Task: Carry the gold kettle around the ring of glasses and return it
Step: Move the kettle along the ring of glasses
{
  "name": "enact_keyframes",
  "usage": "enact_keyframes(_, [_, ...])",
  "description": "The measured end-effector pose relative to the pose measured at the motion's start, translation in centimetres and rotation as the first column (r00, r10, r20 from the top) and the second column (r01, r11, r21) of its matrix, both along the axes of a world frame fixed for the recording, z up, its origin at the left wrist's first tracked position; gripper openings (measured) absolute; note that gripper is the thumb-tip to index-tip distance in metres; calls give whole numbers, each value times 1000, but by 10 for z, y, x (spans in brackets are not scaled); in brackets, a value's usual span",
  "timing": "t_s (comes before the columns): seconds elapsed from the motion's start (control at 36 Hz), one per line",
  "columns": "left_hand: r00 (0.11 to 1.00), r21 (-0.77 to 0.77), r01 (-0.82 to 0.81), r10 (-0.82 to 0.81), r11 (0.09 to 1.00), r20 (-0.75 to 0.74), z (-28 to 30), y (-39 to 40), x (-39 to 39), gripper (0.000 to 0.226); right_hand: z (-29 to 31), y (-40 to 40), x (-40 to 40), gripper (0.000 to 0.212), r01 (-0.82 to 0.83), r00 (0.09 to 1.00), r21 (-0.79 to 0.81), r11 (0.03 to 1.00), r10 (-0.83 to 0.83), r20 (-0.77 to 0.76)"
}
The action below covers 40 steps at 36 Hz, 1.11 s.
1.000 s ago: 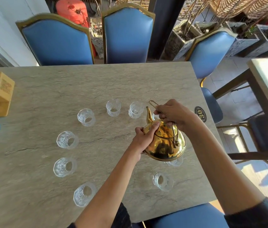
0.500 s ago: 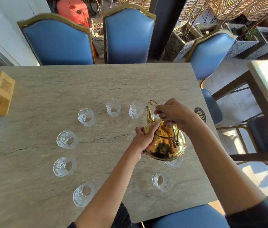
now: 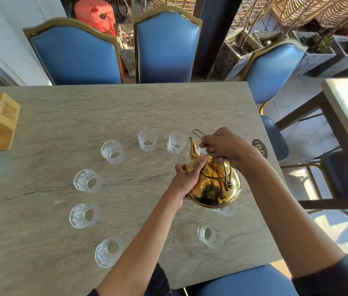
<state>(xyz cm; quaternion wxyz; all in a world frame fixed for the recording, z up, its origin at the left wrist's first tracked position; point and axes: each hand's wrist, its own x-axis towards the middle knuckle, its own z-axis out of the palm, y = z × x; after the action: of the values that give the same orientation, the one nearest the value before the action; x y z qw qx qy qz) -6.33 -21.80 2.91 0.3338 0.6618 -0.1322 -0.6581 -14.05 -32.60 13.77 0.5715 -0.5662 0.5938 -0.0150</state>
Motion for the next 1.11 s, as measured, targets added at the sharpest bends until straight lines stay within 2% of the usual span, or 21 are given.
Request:
enact_keyframes(0.44, [1000,-1,6,-6,1000,-2,3,-1,-1,91,4,-1,0,24,-13,1000,-16,1000,12,-25])
enact_keyframes(0.75, [1000,-7,9,-9,1000,-9,6,-2,-1,83,5,-2,1,24,3,1000,-4,1000,-3,-8])
enact_keyframes(1.11, [1000,-11,6,-6,1000,-12,7,-1,-1,83,4,-1,0,25,-11,1000,-15,1000,11,-15])
